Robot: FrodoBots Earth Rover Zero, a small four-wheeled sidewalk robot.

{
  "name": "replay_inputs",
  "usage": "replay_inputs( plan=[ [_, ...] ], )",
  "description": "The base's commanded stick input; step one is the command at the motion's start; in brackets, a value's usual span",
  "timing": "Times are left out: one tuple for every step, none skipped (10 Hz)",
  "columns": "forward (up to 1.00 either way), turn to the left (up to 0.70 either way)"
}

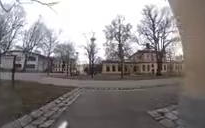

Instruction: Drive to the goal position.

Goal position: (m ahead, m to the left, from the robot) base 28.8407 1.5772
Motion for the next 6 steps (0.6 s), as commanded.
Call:
replay_inputs(
  plan=[
    [1.0,0.0],
    [1.0,0.0],
    [1.0,0.0],
    [1.0,0.0],
    [1.0,0.0],
    [1.0,0.0]
  ],
)
